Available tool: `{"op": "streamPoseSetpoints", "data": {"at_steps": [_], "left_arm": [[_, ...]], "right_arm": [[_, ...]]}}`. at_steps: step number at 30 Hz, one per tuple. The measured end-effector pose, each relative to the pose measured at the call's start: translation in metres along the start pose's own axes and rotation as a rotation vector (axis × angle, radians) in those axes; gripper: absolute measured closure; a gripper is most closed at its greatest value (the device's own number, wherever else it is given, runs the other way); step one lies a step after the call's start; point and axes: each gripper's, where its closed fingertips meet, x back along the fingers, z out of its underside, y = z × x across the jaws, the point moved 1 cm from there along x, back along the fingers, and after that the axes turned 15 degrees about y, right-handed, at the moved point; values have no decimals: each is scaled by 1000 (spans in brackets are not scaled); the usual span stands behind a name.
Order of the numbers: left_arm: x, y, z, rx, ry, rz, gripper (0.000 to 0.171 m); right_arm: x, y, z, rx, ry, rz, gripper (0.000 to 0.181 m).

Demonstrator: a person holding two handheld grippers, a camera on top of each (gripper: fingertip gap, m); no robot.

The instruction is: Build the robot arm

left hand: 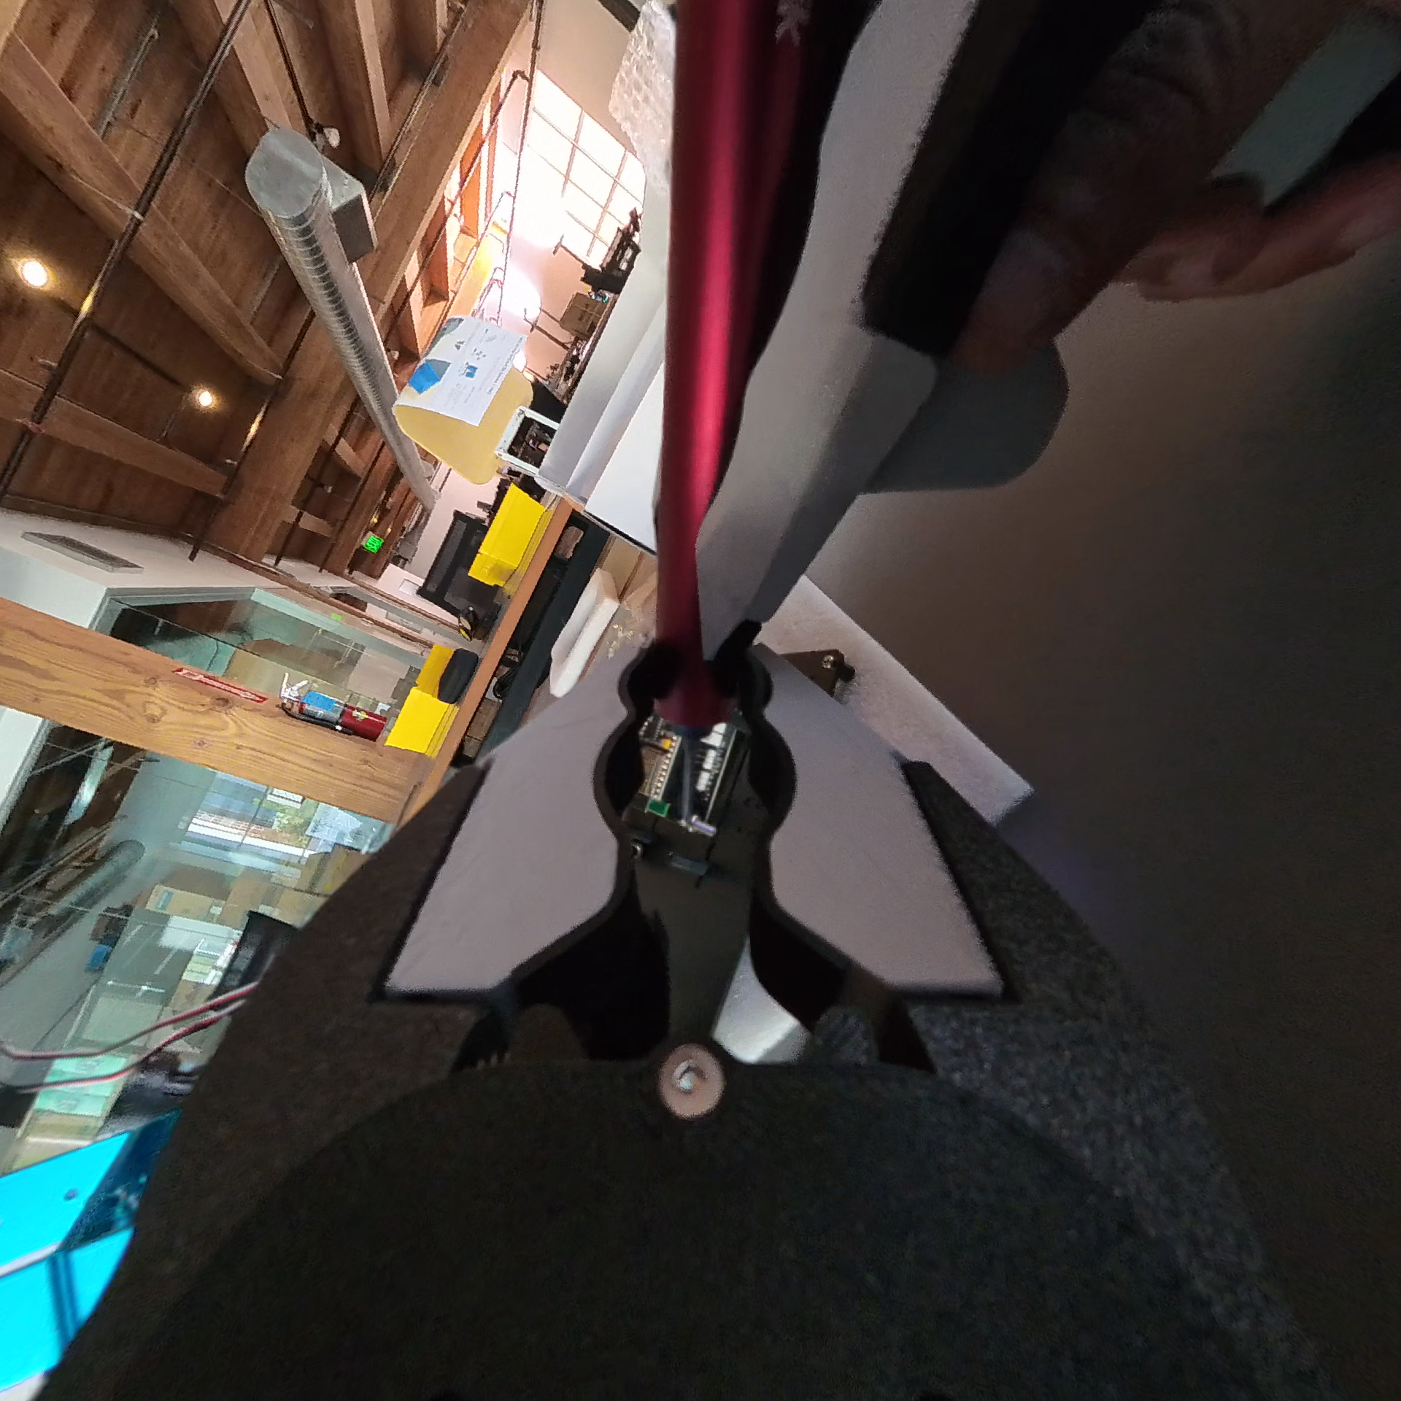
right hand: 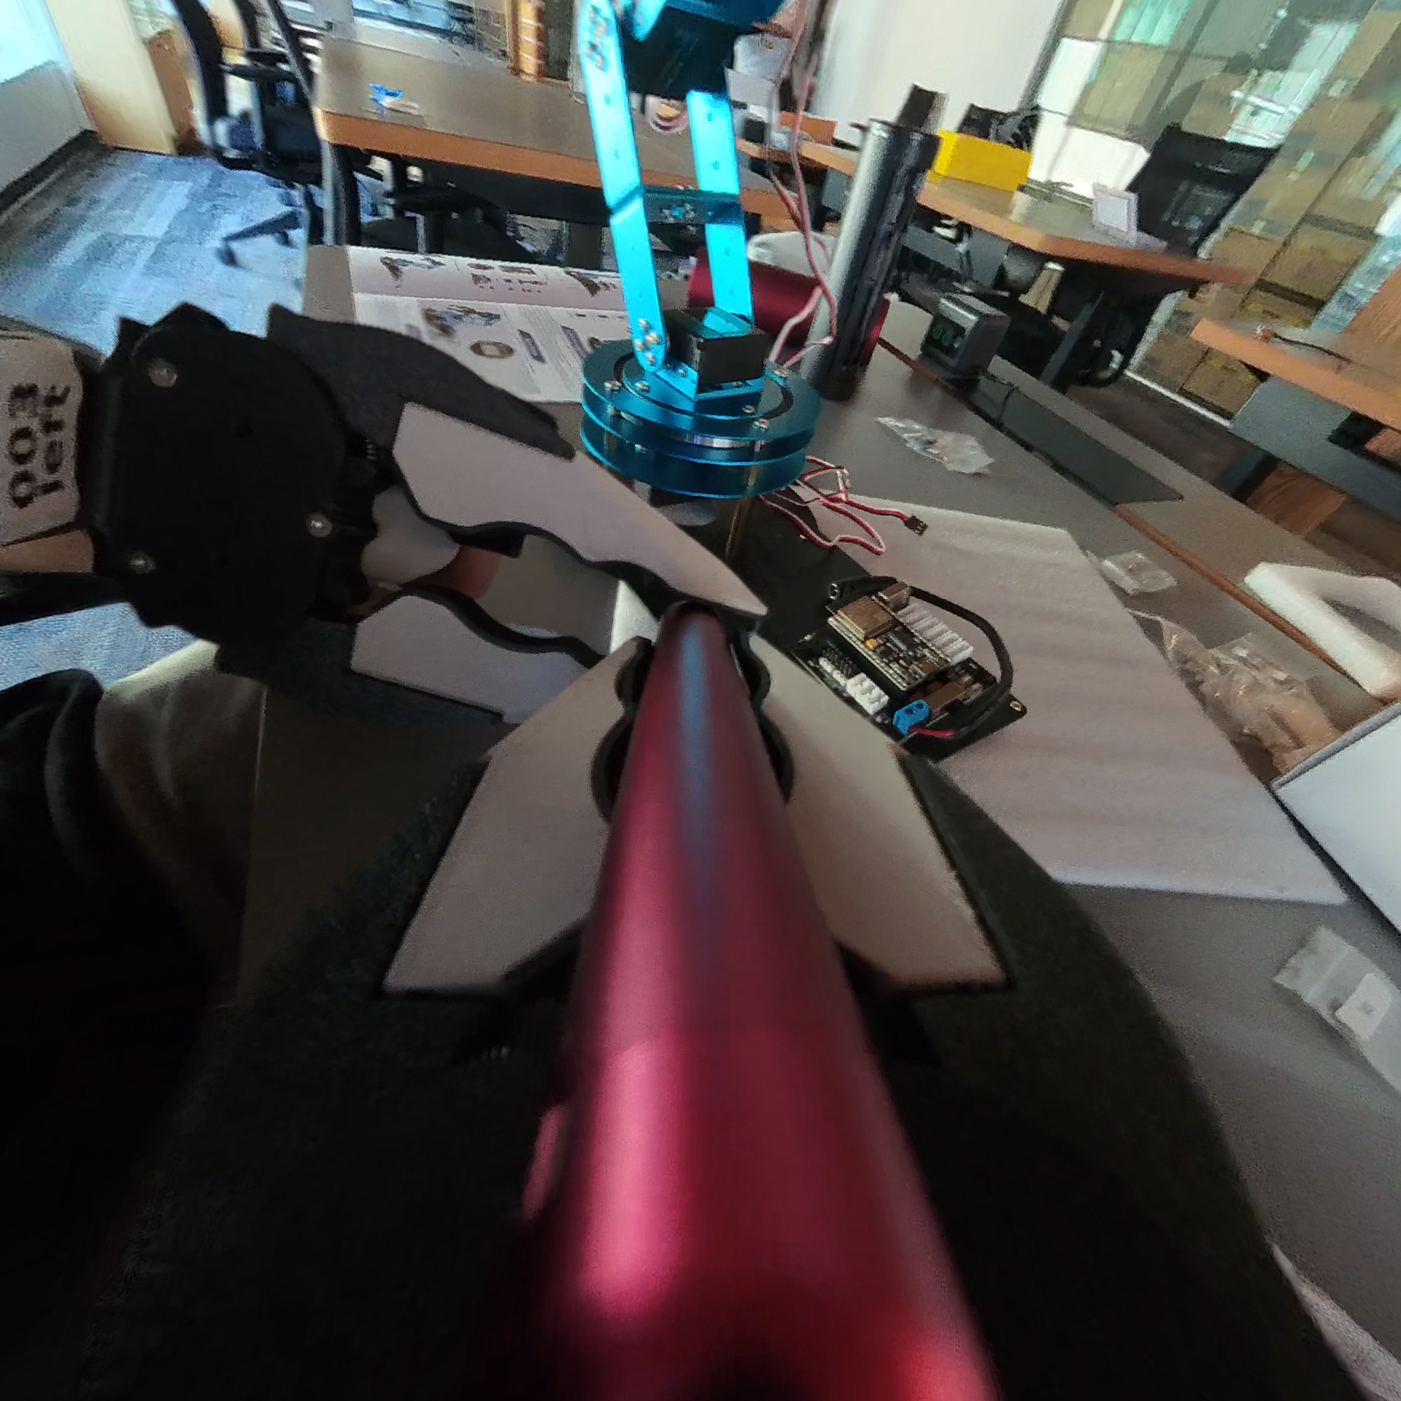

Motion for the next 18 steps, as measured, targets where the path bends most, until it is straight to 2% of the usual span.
{"op": "streamPoseSetpoints", "data": {"at_steps": [3, 7, 14, 18], "left_arm": [[-3, -2, 3, 2, 8, 2, 151], [-1, 1, 1, 7, 5, -24, 151], [5, 3, -3, 30, -28, -16, 149], [9, 7, 16, 129, 17, 77, 131]], "right_arm": [[-3, -1, 4, 5, 27, 15, 161], [-1, 0, 2, 63, 4, 41, 162], [4, 2, -2, 52, -39, 16, 161], [11, -3, -4, -18, -56, -21, 161]]}}
